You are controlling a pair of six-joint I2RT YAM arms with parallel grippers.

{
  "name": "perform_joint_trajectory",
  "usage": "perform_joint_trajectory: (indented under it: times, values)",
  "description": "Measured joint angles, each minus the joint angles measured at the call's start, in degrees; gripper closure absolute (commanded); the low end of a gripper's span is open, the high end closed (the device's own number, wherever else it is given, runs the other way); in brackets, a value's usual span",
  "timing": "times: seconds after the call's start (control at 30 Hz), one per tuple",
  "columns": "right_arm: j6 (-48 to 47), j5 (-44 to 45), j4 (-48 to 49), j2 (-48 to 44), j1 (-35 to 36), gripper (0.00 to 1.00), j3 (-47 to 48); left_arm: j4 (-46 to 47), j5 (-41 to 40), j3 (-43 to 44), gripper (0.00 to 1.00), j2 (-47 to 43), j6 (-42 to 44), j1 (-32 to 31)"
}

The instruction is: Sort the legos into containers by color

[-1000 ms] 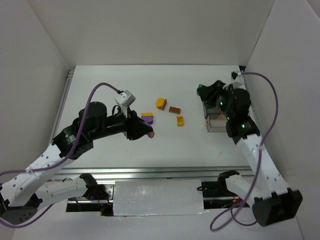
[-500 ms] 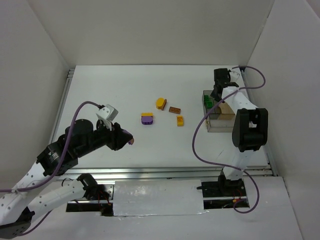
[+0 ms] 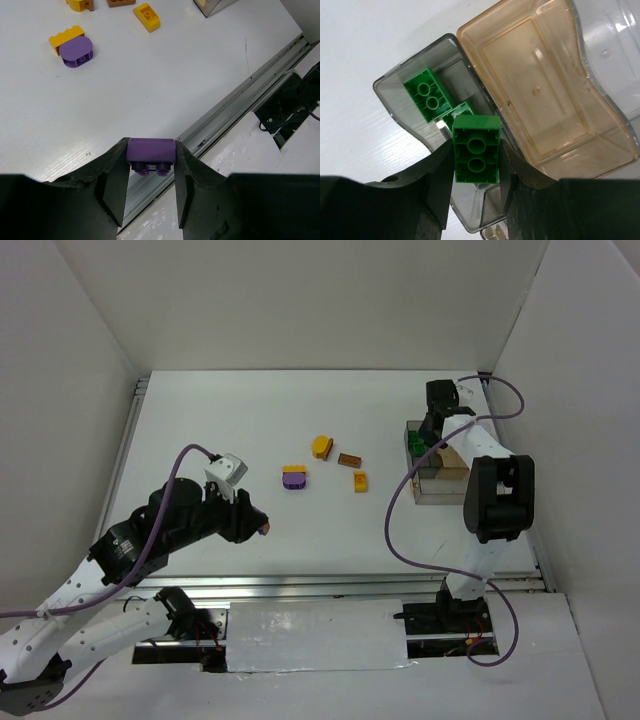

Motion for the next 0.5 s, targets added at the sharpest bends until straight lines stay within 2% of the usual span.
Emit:
perform_joint_trajectory:
  times: [0.1,0.13,0.23,0.3,0.33,0.5]
  values:
    - [-0.04,-1.51,0.04,0.00,0.00,0.66,0.02,0.02,0.00,0.00,1.00,0.00,0.00,0.00]
    - [-0.04,-1.95,0.02,0.00,0.00,0.57,0.00,0.00,0.00,0.00,1.00,0.00,0.02,0.00]
    - [0.04,-2.97,0.11,0.00,0.02,0.44,0.00,0.00,0.00,0.00,1.00,0.00,0.02,0.00]
    - [0.04,-3.15,0.09,0.00,0.02,0.42,0.00,0.00,0.00,0.00,0.98,0.00,0.02,0.00]
    - [0.02,-3.17,0.07,0.00,0.02,0.37,0.00,0.00,0.00,0.00,0.96,0.00,0.02,0.00]
    - [0.09,-3.15,-0.31,-0.17,0.15,0.37,0.02,0.00,0.02,0.00,0.98,0.02,0.02,0.04]
